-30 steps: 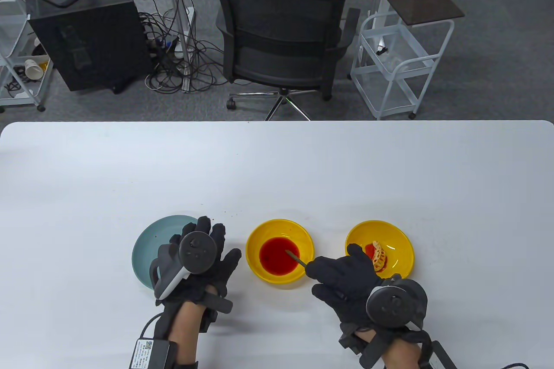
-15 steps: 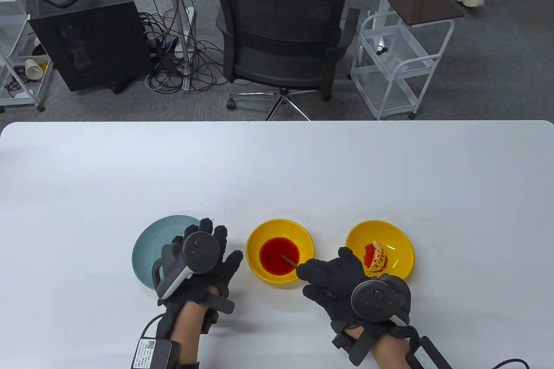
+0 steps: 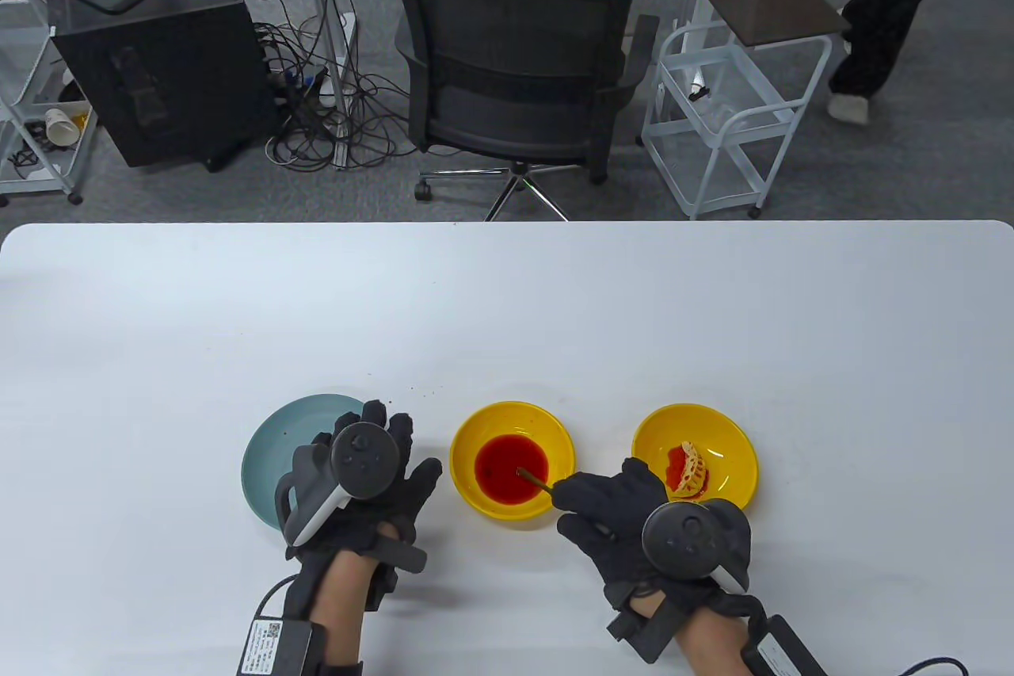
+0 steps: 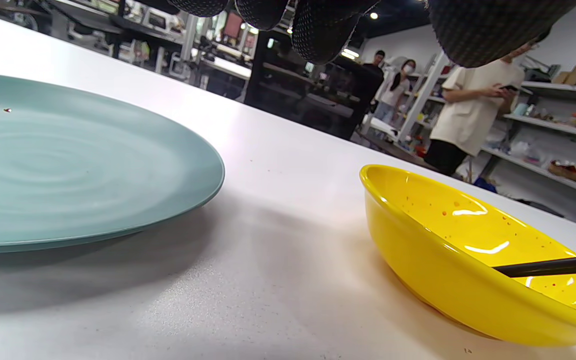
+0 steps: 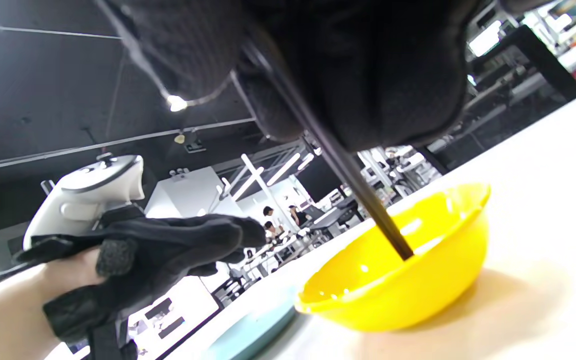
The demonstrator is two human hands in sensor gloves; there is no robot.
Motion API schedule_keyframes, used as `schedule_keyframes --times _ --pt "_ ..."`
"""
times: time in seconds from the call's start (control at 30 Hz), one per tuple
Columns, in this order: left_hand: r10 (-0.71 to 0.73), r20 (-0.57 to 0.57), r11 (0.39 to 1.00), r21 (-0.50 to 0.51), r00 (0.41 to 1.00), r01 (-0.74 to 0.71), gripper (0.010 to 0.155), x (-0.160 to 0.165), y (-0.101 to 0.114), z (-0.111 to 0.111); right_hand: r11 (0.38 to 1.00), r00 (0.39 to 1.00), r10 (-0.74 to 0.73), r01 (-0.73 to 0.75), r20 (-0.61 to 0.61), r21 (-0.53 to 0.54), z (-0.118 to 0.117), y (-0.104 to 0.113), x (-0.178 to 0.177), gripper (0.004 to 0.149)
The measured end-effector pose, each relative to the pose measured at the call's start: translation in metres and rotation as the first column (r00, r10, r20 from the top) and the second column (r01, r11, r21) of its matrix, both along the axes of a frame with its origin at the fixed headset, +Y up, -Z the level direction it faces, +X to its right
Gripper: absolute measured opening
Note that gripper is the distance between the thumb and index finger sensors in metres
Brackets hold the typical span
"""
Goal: Dip chopsticks into soy sauce and dot onto dumpling
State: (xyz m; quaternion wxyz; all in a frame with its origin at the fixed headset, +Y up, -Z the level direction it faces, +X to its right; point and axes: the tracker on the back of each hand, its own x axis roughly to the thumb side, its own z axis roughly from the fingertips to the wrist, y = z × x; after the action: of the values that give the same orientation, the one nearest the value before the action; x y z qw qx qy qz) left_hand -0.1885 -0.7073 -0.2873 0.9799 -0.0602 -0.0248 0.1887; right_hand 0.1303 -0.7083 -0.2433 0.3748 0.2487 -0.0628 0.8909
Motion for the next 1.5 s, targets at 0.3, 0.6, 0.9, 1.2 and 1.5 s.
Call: schedule_keyframes --times 0.3,0.6,0.9,1.2,1.5 --pt "0.014 0.001 1.000 -0.007 1.000 -0.014 0.079 0.000 0.000 -0.001 1.000 1.000 0.007 -0.007 0.017 0.030 0.000 0.001 0.002 0.052" --pt "0.007 0.005 1.000 -0.019 1.000 -0.007 0.079 0.002 -0.003 -0.004 0.993 0.993 -0.112 0.114 0.049 -0.026 -0.007 0.000 0.018 0.052" --pt "0.020 0.002 1.000 -0.017 1.000 -0.020 0.079 0.001 -0.002 -0.004 0.958 0.947 -0.284 0.273 0.148 0.090 0.002 0.043 0.071 0.053" --pt "0.006 0.014 1.000 -0.016 1.000 -0.006 0.079 0.003 -0.002 -0.003 0.945 0.864 -0.328 0.298 0.381 0.138 0.010 0.069 0.141 0.051" --pt "0.003 0.009 1.000 -0.016 1.000 -0.002 0.079 0.002 -0.002 -0.003 0.969 0.830 -0.224 0.246 0.510 0.024 -0.004 0.051 0.171 0.051"
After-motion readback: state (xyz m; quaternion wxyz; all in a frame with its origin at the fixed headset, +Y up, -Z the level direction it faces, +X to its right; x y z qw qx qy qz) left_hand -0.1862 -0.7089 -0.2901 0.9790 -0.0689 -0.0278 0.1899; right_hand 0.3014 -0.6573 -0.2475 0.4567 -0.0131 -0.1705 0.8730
